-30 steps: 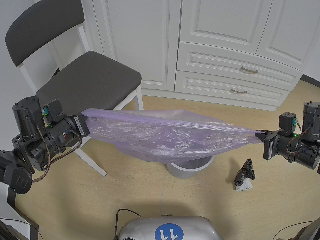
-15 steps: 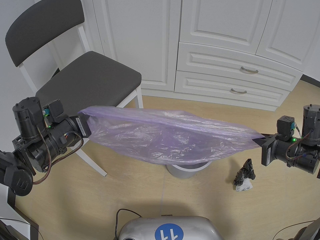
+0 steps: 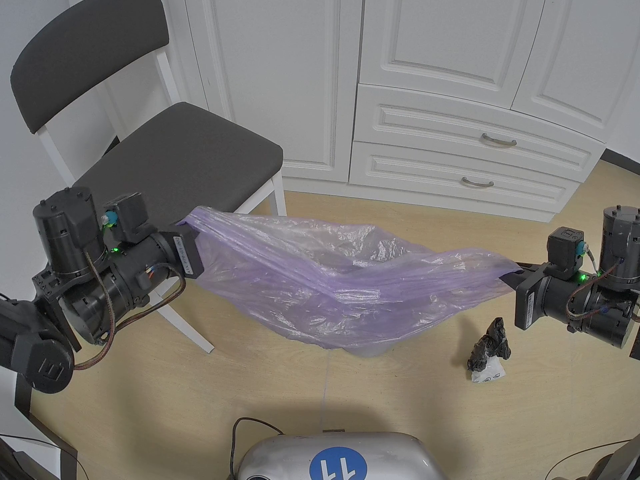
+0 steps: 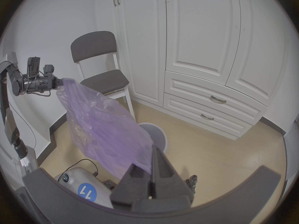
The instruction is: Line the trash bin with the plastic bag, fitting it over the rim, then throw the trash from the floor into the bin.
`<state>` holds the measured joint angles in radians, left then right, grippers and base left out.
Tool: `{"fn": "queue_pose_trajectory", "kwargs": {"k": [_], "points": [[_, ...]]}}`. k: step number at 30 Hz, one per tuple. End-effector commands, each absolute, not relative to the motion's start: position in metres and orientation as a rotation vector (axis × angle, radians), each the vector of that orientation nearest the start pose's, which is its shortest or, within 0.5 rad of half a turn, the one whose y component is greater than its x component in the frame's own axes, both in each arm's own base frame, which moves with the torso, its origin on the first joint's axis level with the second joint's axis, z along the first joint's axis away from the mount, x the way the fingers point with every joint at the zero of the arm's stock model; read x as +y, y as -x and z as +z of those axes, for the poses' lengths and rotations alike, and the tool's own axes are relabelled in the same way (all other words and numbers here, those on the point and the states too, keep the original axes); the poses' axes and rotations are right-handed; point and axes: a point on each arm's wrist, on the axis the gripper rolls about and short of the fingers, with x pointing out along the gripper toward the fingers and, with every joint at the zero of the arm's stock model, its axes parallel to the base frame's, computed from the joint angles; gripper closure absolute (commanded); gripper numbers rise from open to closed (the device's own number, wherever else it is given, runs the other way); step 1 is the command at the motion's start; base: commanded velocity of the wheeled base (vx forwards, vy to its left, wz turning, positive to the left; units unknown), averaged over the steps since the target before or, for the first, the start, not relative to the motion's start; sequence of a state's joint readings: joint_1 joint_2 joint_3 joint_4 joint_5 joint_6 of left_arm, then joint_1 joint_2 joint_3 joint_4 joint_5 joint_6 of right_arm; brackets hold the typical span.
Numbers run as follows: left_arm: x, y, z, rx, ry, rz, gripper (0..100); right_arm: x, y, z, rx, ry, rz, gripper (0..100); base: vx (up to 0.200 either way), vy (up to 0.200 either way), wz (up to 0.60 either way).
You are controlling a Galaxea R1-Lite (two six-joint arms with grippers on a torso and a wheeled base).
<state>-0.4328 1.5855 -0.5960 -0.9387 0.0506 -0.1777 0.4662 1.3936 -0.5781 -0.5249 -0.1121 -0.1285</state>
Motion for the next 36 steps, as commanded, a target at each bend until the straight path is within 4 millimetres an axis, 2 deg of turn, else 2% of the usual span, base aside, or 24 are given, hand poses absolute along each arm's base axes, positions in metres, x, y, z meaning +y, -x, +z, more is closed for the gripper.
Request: {"fn": "queue_pose_trajectory", "kwargs": {"k": [1,3,4,10,14,19,21,25,27,29,33,34,36], "points": [[-0.139,-0.255,0.196,0.067,0.106,-0.445,100,0.098,-0.195,0.192,0.247,0.204,0.389,100,0.000,0.000,0.00],[-0.147,-0.257,0.200,0.059,0.102,-0.462,100,0.099,-0.194,0.192,0.249,0.202,0.393,100,0.000,0.000,0.00],[-0.161,-0.259,0.203,0.060,0.101,-0.501,100,0.102,-0.193,0.193,0.245,0.202,0.409,100,0.000,0.000,0.00],[-0.207,-0.269,0.206,0.042,0.114,-0.602,100,0.113,-0.187,0.192,0.201,0.195,0.475,100,0.000,0.000,0.00],[-0.225,-0.268,0.208,0.033,0.118,-0.645,100,0.125,-0.185,0.191,0.144,0.180,0.520,100,0.000,0.000,0.00],[-0.254,-0.272,0.202,0.034,0.118,-0.687,100,0.151,-0.190,0.174,0.171,0.136,0.591,100,0.000,0.000,0.00],[-0.263,-0.275,0.200,0.032,0.119,-0.669,100,0.160,-0.198,0.167,0.180,0.107,0.598,100,0.000,0.000,0.00],[-0.272,-0.278,0.191,0.042,0.112,-0.639,100,0.177,-0.213,0.145,0.201,0.065,0.607,100,0.000,0.000,0.00],[-0.274,-0.280,0.189,0.042,0.108,-0.637,100,0.182,-0.217,0.141,0.191,0.054,0.611,100,0.000,0.000,0.00],[-0.282,-0.288,0.185,0.042,0.108,-0.636,100,0.190,-0.225,0.132,0.151,0.039,0.614,100,0.000,0.000,0.00],[-0.283,-0.290,0.184,0.043,0.108,-0.634,100,0.191,-0.226,0.130,0.148,0.037,0.615,100,0.000,0.000,0.00],[-0.294,-0.301,0.176,0.042,0.105,-0.631,100,0.197,-0.239,0.115,0.160,0.039,0.604,100,0.000,0.000,0.00],[-0.299,-0.308,0.171,0.042,0.105,-0.628,100,0.198,-0.246,0.108,0.175,0.038,0.591,100,0.000,0.000,0.00]]}}
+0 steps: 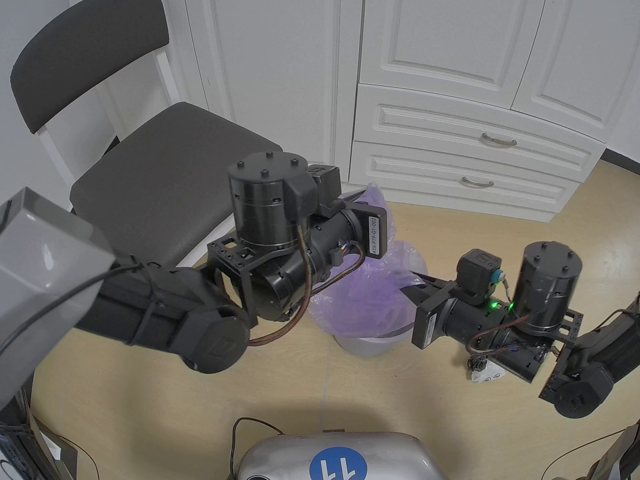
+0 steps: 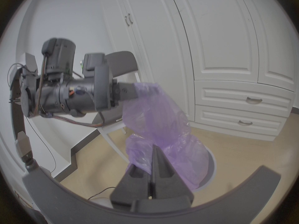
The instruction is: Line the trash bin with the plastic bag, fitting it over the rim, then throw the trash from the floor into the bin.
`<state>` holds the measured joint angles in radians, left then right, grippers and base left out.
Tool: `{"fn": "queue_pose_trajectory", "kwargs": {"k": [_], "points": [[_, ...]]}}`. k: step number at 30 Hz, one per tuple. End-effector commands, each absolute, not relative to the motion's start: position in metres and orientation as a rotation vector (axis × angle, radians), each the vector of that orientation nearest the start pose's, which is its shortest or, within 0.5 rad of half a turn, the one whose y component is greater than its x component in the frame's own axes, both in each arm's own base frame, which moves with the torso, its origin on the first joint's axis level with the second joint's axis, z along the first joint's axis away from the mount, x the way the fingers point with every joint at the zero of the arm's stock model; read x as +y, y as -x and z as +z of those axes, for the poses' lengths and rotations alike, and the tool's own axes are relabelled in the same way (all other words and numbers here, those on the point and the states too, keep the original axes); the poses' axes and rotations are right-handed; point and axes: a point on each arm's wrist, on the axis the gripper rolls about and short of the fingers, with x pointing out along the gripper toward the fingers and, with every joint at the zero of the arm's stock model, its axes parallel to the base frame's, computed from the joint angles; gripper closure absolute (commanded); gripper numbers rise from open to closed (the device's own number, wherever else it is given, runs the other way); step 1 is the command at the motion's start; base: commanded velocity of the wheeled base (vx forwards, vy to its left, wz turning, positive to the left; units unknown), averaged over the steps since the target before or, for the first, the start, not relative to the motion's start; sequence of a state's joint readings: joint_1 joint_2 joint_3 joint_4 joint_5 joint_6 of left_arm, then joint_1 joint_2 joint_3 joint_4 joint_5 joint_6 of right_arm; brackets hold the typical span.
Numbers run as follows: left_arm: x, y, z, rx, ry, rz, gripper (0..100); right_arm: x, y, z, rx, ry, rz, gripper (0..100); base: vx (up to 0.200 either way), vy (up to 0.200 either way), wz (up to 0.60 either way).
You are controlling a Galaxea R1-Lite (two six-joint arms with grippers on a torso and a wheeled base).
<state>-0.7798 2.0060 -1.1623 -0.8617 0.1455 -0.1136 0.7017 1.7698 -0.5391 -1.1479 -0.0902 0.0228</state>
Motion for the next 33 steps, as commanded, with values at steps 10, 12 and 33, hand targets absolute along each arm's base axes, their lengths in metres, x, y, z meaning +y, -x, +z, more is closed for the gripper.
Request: {"fn": "queue_pose_trajectory", "kwargs": {"k": [10,12,33], "points": [[-0.324,-0.337,0.156,0.042,0.105,-0.623,100,0.184,-0.291,0.082,0.191,0.002,0.520,100,0.000,0.000,0.00],[-0.326,-0.338,0.156,0.048,0.102,-0.624,100,0.182,-0.294,0.080,0.189,0.000,0.512,100,0.000,0.000,0.00],[-0.384,-0.342,0.131,0.046,0.108,-0.668,100,0.082,-0.329,0.069,0.236,0.036,0.427,100,0.000,0.000,0.00]]}}
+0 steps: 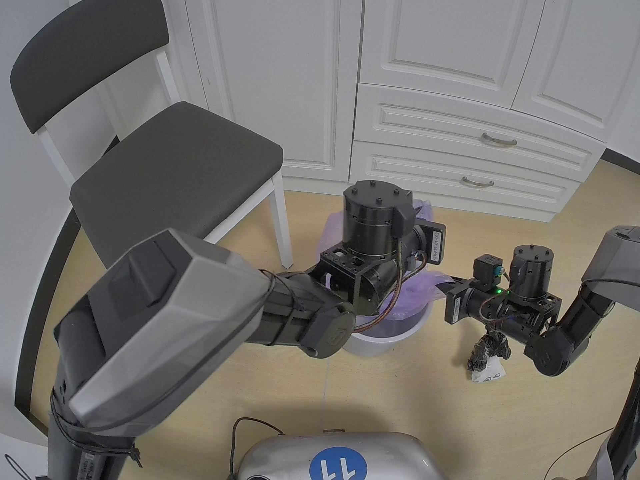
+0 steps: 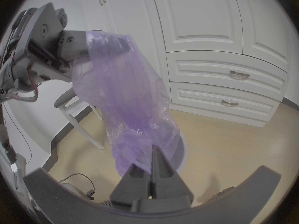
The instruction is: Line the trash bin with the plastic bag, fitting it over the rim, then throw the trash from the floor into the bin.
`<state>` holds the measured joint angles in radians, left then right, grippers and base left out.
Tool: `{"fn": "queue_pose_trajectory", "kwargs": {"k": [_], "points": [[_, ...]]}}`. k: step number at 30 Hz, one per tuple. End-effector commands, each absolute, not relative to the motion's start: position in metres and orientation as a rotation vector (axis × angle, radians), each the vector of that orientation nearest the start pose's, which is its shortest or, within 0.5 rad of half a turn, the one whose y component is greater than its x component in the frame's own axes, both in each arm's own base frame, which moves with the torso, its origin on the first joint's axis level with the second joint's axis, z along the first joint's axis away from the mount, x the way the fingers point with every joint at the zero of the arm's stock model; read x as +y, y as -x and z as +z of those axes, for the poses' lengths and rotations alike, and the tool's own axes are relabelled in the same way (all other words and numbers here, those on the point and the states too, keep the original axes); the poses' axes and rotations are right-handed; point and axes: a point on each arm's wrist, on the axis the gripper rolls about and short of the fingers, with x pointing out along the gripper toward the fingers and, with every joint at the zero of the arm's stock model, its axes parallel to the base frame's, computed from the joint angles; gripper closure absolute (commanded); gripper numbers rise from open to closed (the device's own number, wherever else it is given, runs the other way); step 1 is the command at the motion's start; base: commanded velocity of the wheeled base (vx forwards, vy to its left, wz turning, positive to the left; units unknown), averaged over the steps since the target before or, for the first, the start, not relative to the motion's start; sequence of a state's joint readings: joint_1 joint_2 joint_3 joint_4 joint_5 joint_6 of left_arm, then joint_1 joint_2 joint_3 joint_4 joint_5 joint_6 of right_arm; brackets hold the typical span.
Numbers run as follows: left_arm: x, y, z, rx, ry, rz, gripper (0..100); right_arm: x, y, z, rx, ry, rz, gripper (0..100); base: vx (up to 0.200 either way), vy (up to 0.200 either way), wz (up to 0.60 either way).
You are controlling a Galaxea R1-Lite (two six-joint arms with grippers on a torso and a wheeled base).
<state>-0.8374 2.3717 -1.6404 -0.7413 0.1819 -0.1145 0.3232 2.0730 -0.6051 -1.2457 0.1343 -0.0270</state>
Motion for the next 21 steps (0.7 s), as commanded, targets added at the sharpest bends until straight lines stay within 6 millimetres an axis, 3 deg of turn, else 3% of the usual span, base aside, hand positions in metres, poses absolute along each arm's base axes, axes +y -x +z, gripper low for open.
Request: {"fn": "queue_pose_trajectory", "kwargs": {"k": [1,7,13,21], "points": [[-0.386,-0.342,0.132,0.040,0.111,-0.669,100,0.077,-0.330,0.070,0.235,0.031,0.425,100,0.000,0.000,0.00],[-0.389,-0.342,0.134,0.030,0.123,-0.675,100,0.071,-0.327,0.077,0.239,0.028,0.427,100,0.000,0.000,0.00],[-0.387,-0.346,0.125,0.073,0.179,-0.663,100,0.072,-0.330,0.072,0.255,0.030,0.443,100,0.000,0.000,0.00],[-0.381,-0.369,0.079,0.175,0.250,-0.623,100,0.059,-0.329,0.080,0.233,0.021,0.444,100,0.000,0.000,0.00]]}}
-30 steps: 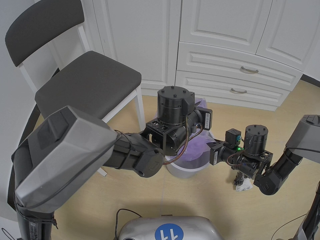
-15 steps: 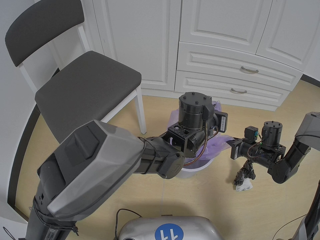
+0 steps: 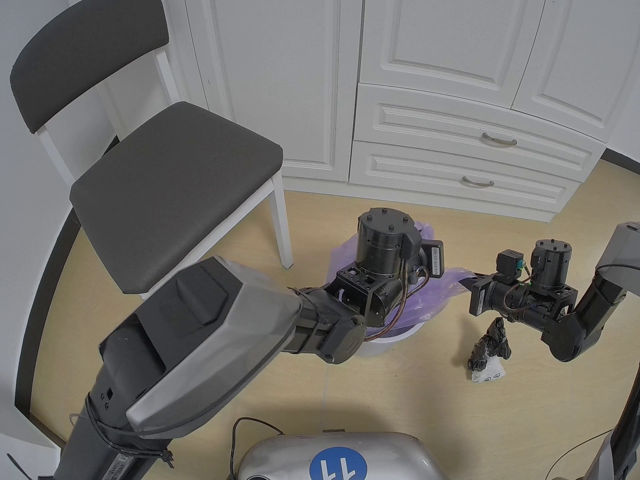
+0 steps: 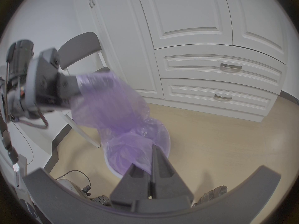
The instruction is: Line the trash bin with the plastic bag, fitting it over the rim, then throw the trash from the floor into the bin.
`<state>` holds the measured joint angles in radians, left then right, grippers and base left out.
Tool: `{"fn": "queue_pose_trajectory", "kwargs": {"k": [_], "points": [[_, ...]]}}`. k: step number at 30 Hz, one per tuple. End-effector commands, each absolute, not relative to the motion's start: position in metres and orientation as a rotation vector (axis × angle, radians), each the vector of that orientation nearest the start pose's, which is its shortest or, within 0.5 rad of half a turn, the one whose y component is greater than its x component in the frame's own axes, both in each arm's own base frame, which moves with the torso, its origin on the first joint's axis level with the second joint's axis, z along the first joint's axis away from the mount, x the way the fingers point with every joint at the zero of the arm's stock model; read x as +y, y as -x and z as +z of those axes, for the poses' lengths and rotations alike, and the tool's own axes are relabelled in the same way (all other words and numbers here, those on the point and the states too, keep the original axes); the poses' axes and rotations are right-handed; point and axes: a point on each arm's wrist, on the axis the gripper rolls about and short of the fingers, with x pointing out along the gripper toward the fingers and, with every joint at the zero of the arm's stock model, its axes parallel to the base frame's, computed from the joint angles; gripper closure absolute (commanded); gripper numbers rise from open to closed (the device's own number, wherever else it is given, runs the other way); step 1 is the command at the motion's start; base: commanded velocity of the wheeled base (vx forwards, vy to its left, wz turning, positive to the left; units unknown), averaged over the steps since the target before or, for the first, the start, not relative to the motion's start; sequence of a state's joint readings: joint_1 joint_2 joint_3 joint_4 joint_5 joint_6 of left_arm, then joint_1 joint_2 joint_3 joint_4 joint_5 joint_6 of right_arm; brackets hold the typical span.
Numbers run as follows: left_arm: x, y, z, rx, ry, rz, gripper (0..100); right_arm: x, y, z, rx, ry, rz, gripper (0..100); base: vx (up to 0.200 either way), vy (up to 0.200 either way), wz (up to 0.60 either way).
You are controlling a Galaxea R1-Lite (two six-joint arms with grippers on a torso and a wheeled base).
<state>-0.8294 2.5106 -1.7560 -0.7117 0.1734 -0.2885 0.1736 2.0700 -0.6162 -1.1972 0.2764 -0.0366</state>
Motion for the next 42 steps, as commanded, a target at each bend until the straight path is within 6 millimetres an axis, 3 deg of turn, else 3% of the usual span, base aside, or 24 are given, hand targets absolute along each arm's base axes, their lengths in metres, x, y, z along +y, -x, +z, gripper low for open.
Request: {"fn": "queue_pose_trajectory", "kwargs": {"k": [1,6,7,11,24,29,33,35,37,42], "points": [[-0.382,-0.373,0.073,0.179,0.253,-0.624,100,0.061,-0.327,0.081,0.230,0.022,0.450,100,0.000,0.000,0.00],[-0.392,-0.394,0.062,0.190,0.284,-0.678,100,0.075,-0.314,0.084,0.236,0.032,0.501,100,0.000,0.000,0.00],[-0.392,-0.395,0.050,0.238,0.278,-0.679,100,0.079,-0.312,0.082,0.242,0.035,0.513,100,0.000,0.000,0.00],[-0.392,-0.395,0.046,0.270,0.294,-0.733,100,0.088,-0.306,0.080,0.255,0.042,0.541,100,0.000,0.000,0.00],[-0.374,-0.416,0.013,0.301,0.317,-0.767,100,0.093,-0.289,0.092,0.224,0.071,0.576,100,0.000,0.000,0.00],[-0.362,-0.427,0.012,0.295,0.320,-0.730,100,0.094,-0.296,0.085,0.240,0.070,0.569,100,0.000,0.000,0.00],[-0.353,-0.434,0.027,0.257,0.330,-0.677,100,0.096,-0.308,0.073,0.258,0.066,0.561,100,0.000,0.000,0.00],[-0.350,-0.433,0.053,0.201,0.346,-0.626,100,0.097,-0.316,0.067,0.264,0.061,0.553,100,0.000,0.000,0.00],[-0.347,-0.430,0.077,0.172,0.353,-0.590,100,0.099,-0.323,0.061,0.274,0.045,0.541,100,0.000,0.000,0.00],[-0.330,-0.409,0.106,0.195,0.332,-0.557,100,0.108,-0.338,0.052,0.275,-0.036,0.531,100,0.000,0.000,0.00]]}}
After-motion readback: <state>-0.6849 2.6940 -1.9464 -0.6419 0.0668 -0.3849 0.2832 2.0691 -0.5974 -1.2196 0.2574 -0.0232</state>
